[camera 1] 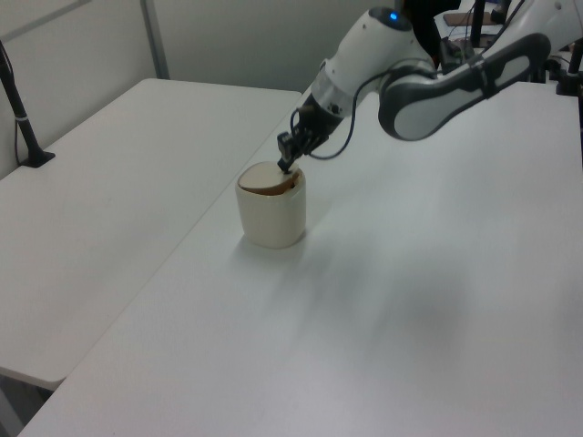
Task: Open the trash bin
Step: 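Lift the gripper upward, flipping the lid open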
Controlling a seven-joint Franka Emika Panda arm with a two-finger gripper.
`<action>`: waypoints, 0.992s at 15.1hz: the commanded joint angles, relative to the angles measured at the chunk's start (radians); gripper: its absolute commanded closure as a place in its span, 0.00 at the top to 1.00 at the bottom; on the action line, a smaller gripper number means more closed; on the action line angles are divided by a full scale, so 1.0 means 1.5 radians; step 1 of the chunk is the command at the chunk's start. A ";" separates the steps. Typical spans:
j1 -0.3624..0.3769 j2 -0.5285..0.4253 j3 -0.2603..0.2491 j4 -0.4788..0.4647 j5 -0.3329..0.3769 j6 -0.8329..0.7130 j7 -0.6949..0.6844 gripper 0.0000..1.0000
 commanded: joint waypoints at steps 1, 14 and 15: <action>-0.015 -0.081 -0.006 0.005 0.044 -0.119 0.008 0.00; -0.061 -0.312 0.002 -0.038 0.132 -0.538 -0.154 1.00; -0.071 -0.324 0.002 -0.039 0.148 -0.575 -0.196 1.00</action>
